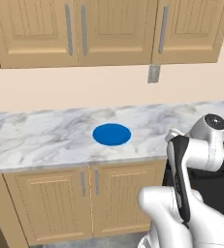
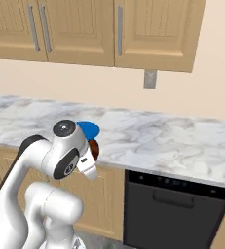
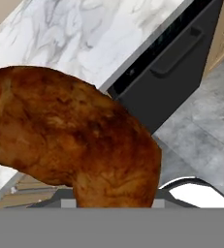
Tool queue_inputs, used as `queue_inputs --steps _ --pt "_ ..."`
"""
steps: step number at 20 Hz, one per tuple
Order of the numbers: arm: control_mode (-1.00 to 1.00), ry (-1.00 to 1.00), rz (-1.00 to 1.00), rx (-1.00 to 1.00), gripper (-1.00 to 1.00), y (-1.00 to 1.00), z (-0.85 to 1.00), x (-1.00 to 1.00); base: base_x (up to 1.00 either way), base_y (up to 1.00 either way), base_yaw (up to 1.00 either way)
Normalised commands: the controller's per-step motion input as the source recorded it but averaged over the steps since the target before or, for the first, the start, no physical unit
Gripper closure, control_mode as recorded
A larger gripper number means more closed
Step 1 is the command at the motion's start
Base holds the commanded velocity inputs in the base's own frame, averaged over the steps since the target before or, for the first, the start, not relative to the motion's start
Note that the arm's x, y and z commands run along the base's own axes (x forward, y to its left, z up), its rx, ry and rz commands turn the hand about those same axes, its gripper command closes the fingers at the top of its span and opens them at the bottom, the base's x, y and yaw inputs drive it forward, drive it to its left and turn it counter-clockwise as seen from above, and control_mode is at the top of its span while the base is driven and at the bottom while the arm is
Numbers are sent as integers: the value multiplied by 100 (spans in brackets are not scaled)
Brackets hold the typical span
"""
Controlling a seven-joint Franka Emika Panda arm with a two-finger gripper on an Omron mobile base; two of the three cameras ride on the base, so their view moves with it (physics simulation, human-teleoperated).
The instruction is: Pick up the knife from the drawer and place it on the cutting board. Then place the meat from the plate to the cutting board.
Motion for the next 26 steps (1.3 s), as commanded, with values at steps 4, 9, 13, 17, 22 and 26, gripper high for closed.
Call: queue_inputs --steps 4,9,13,17,22,26 --pt "100 0 0 0 100 0 0 0 0 -93 -2" --pt "100 0 0 0 100 0 0 0 2 -87 -2" --pt "100 0 0 0 100 0 0 0 12 -77 -3" --pt "100 0 0 0 100 0 0 0 18 -84 -1" --pt "100 0 0 0 100 0 0 0 26 -84 0" --pt "100 0 0 0 100 0 0 0 29 -87 0"
